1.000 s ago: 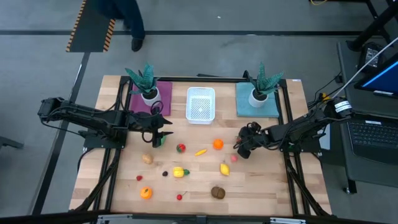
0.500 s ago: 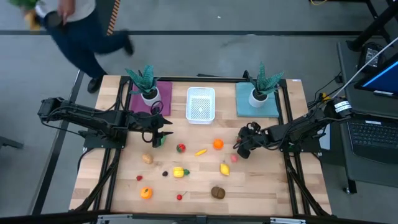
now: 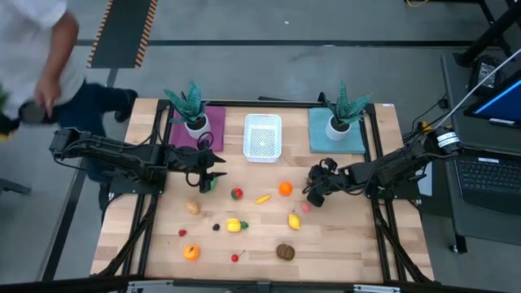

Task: Pick and placing Produce into tupperware
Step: Put the right red strawberry into the white bin

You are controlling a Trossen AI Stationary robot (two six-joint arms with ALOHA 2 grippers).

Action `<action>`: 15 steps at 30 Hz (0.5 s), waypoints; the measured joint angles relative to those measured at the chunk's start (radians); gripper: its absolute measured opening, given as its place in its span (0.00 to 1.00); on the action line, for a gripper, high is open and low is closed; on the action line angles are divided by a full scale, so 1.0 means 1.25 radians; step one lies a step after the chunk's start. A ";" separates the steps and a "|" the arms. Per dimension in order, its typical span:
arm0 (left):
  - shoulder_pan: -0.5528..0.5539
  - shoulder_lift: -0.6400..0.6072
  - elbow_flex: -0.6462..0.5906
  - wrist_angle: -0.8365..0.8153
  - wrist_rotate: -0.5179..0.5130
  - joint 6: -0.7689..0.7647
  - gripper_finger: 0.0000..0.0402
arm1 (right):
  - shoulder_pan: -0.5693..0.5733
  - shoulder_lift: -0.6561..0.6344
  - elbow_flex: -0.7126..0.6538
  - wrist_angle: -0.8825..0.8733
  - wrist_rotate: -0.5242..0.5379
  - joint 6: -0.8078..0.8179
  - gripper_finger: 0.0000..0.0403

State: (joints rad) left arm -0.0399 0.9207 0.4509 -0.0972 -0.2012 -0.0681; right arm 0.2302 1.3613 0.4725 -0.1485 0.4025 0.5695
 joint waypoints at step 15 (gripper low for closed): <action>0.000 -0.114 -0.001 0.036 0.000 0.031 0.51 | -0.071 -0.166 0.084 -0.052 -0.074 -0.174 0.32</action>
State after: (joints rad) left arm -0.0395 0.7787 0.4500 -0.0527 -0.2009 -0.0294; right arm 0.1420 1.1532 0.5776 -0.2138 0.3097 0.3518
